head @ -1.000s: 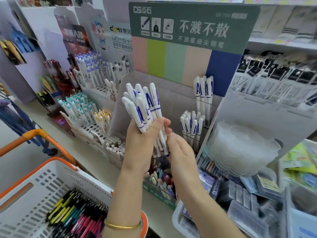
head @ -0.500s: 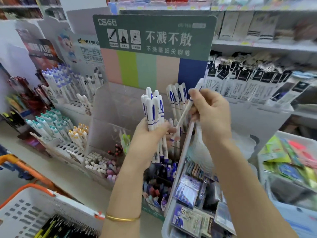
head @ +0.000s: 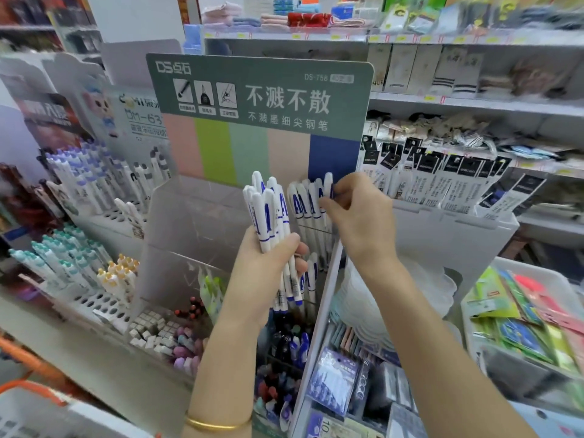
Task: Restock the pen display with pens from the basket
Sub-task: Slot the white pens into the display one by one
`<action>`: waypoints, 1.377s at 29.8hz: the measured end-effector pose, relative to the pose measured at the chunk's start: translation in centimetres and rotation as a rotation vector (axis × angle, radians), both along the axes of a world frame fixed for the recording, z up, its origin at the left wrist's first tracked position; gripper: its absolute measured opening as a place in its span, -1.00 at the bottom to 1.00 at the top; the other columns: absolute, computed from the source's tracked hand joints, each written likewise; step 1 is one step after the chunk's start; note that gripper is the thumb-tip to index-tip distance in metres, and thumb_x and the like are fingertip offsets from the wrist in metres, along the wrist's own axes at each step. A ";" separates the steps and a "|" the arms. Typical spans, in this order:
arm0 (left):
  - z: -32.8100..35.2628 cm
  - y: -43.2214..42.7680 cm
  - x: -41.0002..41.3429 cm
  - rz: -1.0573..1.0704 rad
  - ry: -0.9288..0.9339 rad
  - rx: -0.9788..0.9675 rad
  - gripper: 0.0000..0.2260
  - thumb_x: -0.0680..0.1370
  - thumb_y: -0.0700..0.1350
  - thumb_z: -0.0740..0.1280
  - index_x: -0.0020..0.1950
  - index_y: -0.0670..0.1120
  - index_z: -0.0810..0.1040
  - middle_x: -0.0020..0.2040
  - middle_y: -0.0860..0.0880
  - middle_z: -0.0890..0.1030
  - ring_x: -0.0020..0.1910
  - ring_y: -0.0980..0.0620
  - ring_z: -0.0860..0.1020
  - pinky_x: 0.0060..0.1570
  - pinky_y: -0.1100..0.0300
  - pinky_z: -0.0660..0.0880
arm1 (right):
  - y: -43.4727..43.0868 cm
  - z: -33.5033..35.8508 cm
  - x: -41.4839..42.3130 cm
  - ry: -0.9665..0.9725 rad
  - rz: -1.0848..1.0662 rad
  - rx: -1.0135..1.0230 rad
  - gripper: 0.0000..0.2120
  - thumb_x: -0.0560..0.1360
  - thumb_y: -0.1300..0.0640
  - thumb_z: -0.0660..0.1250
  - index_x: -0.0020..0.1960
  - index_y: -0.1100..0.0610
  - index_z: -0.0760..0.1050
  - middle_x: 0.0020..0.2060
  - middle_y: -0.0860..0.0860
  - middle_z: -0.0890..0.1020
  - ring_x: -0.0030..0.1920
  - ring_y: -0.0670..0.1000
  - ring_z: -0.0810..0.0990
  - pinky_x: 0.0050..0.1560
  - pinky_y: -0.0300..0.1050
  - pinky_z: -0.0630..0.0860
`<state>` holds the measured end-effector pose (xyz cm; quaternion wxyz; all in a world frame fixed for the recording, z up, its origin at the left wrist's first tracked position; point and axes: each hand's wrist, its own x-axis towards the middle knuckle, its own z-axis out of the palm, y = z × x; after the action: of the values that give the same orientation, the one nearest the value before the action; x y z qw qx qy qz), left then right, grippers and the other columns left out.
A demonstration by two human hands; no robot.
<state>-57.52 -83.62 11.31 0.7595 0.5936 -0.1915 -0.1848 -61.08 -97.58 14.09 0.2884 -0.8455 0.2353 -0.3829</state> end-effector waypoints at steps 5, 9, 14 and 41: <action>0.1 0.1 -0.3 -0.074 -0.008 -0.003 -0.86 0.59 -0.26 0.29 0.13 -0.14 0.50 -0.29 0.01 0.63 -0.38 0.10 0.57 -0.30 0.24 0.57 | -0.5 -0.9 0.5 0.139 -0.073 -0.099 -0.82 0.50 0.05 0.39 -0.04 0.17 0.58 -0.09 0.04 0.56 -0.03 0.07 0.52 -0.08 -0.09 0.44; 0.2 0.0 -0.4 -0.144 0.035 -0.033 -0.86 0.58 -0.25 0.29 0.14 -0.18 0.50 -0.29 -0.04 0.62 -0.39 0.08 0.56 -0.28 0.21 0.58 | -0.2 -0.5 -0.9 -0.085 -0.023 -0.046 -0.92 0.49 0.17 0.39 -0.08 0.19 0.62 -0.19 -0.03 0.51 -0.14 -0.04 0.49 -0.12 -0.40 0.33; 0.2 -0.6 -0.6 -0.204 0.003 -0.052 -0.74 0.55 -0.22 0.32 0.23 -0.20 0.52 -0.24 -0.07 0.60 -0.30 0.06 0.57 -0.29 0.25 0.53 | 1.9 1.1 -2.5 0.014 0.339 0.314 -0.91 0.50 0.08 0.38 -0.14 0.05 0.64 -0.30 -0.13 0.64 -0.26 -0.18 0.57 -0.25 -0.37 0.47; 0.7 0.1 -0.4 -0.172 0.035 -0.077 -0.81 0.57 -0.23 0.27 0.16 -0.26 0.49 -0.27 -0.05 0.64 -0.38 0.07 0.57 -0.36 0.20 0.54 | -0.1 -0.3 -1.1 -0.048 -0.040 -0.051 -0.88 0.50 0.10 0.38 -0.09 0.17 0.59 -0.20 -0.01 0.54 -0.16 -0.03 0.48 -0.15 -0.23 0.34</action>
<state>-57.93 -83.52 11.97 0.7663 0.5421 -0.2354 -0.2521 -62.16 -97.68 13.74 0.2645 -0.8384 0.2351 -0.4145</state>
